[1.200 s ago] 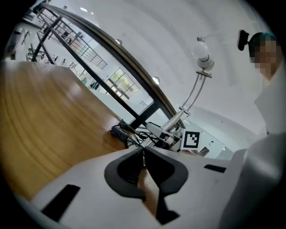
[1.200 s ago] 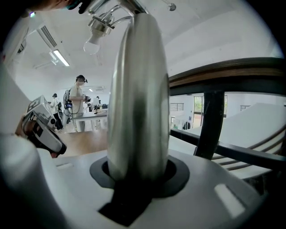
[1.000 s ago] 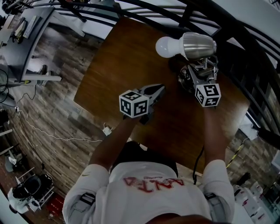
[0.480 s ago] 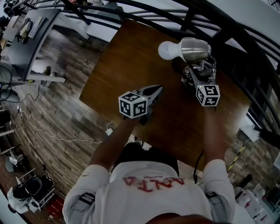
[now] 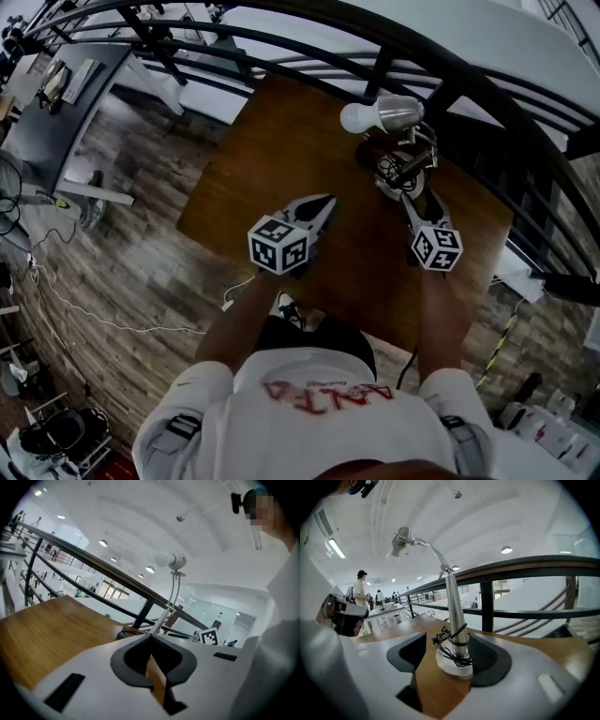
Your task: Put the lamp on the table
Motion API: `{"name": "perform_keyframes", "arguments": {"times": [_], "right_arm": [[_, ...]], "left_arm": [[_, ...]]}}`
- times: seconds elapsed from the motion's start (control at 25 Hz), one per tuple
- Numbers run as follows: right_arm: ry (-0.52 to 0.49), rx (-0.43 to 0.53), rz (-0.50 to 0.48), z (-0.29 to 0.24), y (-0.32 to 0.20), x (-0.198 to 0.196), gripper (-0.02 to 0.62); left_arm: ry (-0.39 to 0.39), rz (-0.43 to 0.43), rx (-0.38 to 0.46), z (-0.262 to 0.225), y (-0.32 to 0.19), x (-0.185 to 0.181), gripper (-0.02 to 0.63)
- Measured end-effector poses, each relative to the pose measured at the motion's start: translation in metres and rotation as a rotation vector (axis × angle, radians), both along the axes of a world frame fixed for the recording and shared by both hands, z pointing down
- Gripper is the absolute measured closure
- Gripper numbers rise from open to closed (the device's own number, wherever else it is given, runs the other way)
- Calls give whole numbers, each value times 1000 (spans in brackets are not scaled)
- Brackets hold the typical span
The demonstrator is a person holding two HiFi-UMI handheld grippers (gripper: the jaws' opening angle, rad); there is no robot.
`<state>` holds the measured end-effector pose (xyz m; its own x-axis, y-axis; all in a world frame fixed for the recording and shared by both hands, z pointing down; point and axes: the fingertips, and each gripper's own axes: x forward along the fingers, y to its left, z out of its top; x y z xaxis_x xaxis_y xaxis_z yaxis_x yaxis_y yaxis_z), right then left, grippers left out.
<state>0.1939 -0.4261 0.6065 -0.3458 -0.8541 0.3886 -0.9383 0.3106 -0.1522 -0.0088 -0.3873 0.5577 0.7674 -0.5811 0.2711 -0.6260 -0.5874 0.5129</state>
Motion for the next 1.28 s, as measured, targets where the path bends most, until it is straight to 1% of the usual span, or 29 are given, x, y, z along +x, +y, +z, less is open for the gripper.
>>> {"name": "perform_keyframes", "arguments": {"times": [0.08, 0.16, 0.2, 0.28, 0.44, 0.6, 0.76, 0.88, 1.04, 1.2, 1.28], "right_arm": [[-14, 2, 20, -13, 22, -6, 339], [-19, 19, 36, -32, 44, -14, 386], [-22, 31, 48, -43, 55, -19, 403], [-36, 55, 78, -66, 74, -28, 468], [-79, 93, 128, -104, 107, -45, 527], [-78, 117, 132, -133, 134, -65, 567], [-73, 172, 115, -169, 152, -81, 579], [-55, 221, 115, -197, 164, -83, 583], [-80, 275, 153, -232, 173, -86, 588], [-133, 293, 187, -256, 187, -86, 592], [-116, 312, 196, -265, 193, -85, 594]], "left_arm": [[-39, 31, 46, -8, 13, -8, 597], [-59, 56, 66, -16, 28, -17, 597], [-62, 62, 73, -21, 36, -22, 597], [-61, 60, 91, -36, 48, -33, 597], [-54, 43, 168, -69, 69, -47, 597], [-56, 55, 232, -93, 91, -53, 597], [-36, 36, 274, -126, 104, -70, 597], [-9, 20, 301, -152, 110, -82, 597], [-33, 12, 382, -186, 112, -102, 597], [-12, 22, 435, -219, 120, -104, 597], [-22, 27, 466, -228, 123, -100, 597]]}}
